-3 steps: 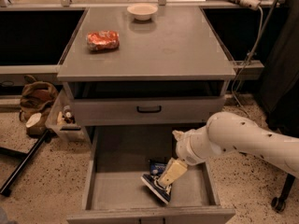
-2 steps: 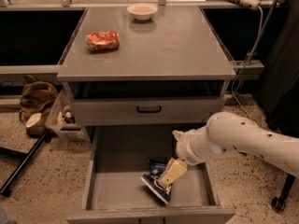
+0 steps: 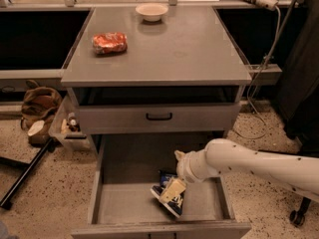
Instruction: Pick blue chip bag from middle drawer and place on counter
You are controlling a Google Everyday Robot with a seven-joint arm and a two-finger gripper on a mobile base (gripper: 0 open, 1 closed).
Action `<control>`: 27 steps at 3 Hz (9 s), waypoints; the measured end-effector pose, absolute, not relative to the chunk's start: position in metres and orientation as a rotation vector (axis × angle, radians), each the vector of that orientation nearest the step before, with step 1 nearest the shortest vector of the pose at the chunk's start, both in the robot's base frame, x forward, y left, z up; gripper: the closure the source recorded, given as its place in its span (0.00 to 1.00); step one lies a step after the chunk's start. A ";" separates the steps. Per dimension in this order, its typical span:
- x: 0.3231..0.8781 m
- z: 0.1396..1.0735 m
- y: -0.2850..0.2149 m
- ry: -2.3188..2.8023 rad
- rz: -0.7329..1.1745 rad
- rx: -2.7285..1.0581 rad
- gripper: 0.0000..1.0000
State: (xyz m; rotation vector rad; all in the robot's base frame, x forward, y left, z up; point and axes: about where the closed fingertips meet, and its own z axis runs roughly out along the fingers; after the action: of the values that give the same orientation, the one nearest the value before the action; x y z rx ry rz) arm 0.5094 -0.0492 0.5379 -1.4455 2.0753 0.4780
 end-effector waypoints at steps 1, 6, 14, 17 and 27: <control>0.509 0.495 -0.042 2.077 0.513 -1.446 0.00; 0.510 0.392 -0.036 2.151 0.678 -1.393 0.20; 0.550 0.637 -0.022 1.890 0.643 -1.559 1.00; 0.563 0.863 -0.015 1.463 0.737 -1.636 1.00; 0.695 0.889 0.138 1.285 0.582 -1.703 0.34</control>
Offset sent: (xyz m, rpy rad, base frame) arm -0.0033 -0.0043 -0.1261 0.0602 0.0980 -0.0092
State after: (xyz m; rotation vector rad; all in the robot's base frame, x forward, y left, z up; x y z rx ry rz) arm 0.6954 0.1377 0.8889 -1.7031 1.2855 0.5820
